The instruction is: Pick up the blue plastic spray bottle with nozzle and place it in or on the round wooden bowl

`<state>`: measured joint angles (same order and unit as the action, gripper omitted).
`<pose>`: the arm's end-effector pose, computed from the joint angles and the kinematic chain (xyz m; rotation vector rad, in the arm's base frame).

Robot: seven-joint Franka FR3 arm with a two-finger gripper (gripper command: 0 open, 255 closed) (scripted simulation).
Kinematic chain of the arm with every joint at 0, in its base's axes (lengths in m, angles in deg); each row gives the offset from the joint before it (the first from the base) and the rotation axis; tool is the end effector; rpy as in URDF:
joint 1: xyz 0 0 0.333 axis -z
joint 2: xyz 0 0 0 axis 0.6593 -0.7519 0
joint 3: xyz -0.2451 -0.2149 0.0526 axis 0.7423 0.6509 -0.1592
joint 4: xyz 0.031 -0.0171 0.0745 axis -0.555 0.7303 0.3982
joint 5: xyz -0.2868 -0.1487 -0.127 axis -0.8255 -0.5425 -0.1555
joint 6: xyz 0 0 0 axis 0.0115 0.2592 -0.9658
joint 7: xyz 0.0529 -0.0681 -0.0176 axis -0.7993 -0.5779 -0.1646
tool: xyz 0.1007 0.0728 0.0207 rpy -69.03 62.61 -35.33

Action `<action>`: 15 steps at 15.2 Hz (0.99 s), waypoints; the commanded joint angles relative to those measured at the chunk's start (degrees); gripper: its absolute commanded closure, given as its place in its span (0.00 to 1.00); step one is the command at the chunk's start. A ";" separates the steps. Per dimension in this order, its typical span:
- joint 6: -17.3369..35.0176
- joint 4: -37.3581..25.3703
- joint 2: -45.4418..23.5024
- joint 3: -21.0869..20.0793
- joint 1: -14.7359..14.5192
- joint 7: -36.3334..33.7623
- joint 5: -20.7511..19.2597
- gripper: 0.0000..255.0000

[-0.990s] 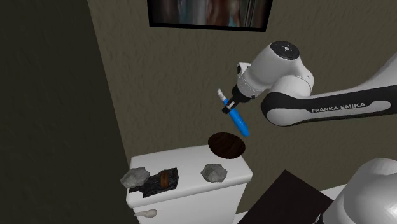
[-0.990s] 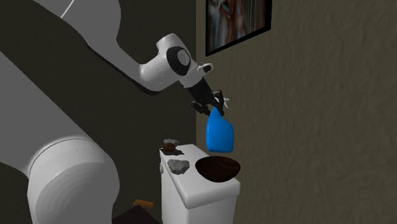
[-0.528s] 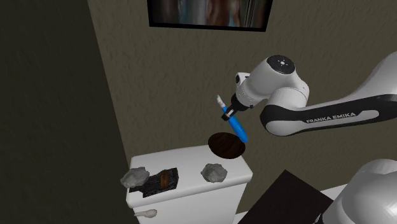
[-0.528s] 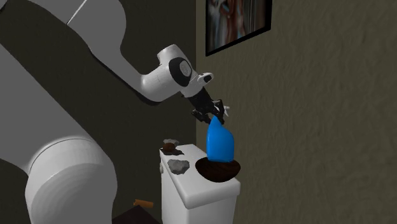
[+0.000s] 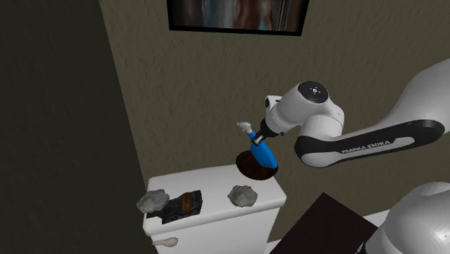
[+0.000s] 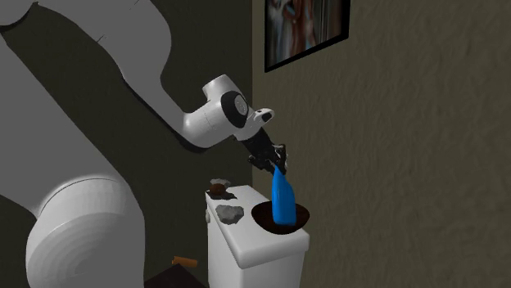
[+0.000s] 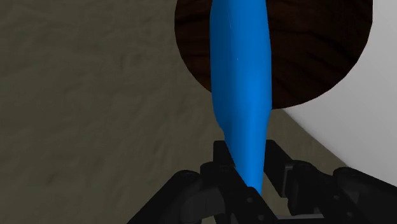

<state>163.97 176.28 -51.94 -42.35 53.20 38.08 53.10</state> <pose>0.3696 0.0656 0.4497 2.6925 0.3419 0.8235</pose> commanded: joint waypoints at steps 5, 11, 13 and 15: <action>1.32 0.38 -0.75 -0.80 1.05 -0.94 -0.90 1.00; 1.32 0.38 -0.75 -0.81 1.05 -0.95 -0.90 0.00; 1.32 0.39 -0.75 -0.81 1.05 -0.95 -0.90 0.00; -0.94 0.83 1.69 0.59 -1.32 0.46 0.93 0.00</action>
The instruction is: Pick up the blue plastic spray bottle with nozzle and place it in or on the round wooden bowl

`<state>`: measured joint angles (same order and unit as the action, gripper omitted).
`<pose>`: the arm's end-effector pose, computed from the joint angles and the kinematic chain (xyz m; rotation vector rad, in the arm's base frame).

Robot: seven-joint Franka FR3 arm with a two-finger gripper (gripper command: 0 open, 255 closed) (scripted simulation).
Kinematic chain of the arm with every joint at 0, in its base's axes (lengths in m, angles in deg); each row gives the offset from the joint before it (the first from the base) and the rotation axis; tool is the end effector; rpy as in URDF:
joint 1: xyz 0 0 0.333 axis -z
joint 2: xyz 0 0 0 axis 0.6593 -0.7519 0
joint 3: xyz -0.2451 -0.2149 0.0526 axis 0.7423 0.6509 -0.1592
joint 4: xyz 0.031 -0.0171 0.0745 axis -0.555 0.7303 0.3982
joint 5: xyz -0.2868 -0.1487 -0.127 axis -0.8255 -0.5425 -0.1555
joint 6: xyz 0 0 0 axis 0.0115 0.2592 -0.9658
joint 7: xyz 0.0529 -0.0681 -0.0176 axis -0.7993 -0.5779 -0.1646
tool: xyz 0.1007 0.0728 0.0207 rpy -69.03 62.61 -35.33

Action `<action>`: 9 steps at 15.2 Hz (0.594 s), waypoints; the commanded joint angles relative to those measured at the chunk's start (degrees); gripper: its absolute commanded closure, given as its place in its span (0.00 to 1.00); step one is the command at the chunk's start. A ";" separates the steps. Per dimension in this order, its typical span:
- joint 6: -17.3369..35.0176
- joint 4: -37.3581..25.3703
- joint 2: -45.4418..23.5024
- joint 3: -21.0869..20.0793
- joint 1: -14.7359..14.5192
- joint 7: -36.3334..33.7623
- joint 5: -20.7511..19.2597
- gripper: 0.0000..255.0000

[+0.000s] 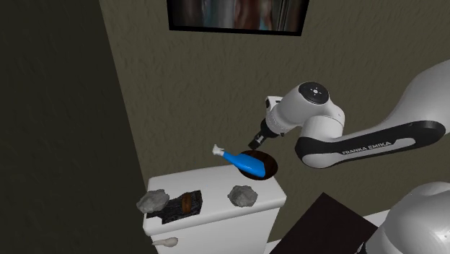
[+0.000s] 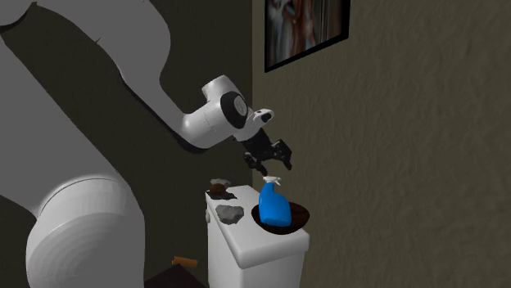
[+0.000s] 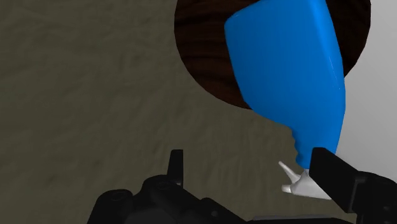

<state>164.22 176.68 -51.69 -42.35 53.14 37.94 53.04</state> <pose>0.3678 0.0659 0.4486 2.6924 0.3423 0.8259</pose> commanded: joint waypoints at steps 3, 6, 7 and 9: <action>-7.84 0.98 8.00 3.20 -6.50 3.44 4.88 0.00; -7.84 0.99 8.01 3.21 -6.52 3.44 4.88 0.00; -7.84 0.99 8.00 3.21 -6.51 3.43 4.87 0.00; -7.84 0.98 8.00 3.21 -6.51 3.43 4.87 0.00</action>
<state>156.42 177.66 -43.73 -39.16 46.66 41.36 57.89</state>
